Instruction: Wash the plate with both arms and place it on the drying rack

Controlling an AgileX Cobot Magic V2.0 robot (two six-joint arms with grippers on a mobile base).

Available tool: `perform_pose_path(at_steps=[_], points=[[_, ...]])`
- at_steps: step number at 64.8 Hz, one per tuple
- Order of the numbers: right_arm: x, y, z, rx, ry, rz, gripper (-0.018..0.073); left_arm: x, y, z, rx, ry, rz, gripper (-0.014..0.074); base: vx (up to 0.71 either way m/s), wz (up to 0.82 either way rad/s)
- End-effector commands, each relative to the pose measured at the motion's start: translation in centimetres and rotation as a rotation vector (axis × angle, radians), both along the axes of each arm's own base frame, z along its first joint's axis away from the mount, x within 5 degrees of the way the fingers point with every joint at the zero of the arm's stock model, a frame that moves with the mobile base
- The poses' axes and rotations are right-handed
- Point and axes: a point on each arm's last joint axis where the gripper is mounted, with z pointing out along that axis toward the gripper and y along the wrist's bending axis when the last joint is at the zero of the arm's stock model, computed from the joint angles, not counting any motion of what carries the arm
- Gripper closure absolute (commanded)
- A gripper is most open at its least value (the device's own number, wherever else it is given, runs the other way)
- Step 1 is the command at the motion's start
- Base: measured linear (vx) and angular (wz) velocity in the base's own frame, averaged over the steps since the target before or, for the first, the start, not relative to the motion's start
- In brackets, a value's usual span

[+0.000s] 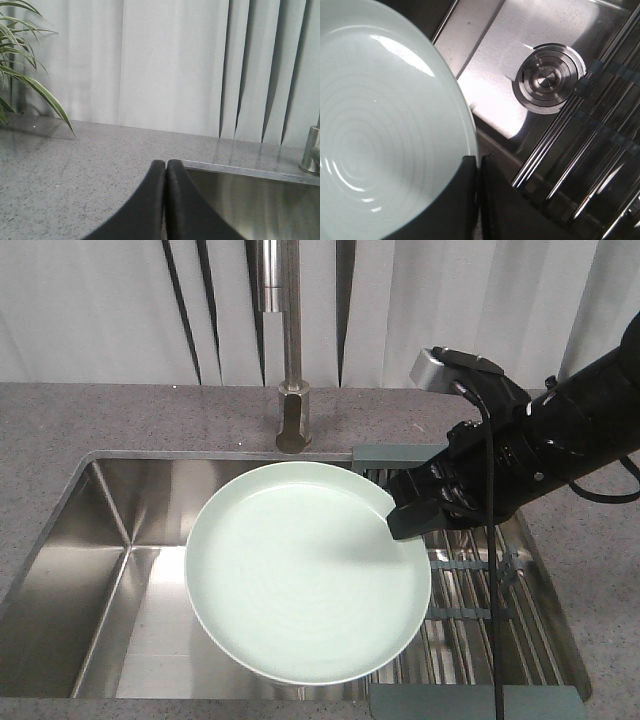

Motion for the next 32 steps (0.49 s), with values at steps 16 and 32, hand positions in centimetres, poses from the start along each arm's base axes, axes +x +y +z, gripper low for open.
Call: perform_pose_path(at_steps=[16, 32], points=[[-0.52, 0.03, 2.16, 0.064, -0.073, -0.013, 0.0564, -0.38, -0.01, 1.54, 0.0, -0.115, -0.002, 0.0603, 0.05, -0.06], [-0.52, 0.03, 2.16, 0.064, -0.073, -0.013, 0.0564, -0.38, -0.01, 1.54, 0.0, -0.115, -0.002, 0.0603, 0.05, -0.05]])
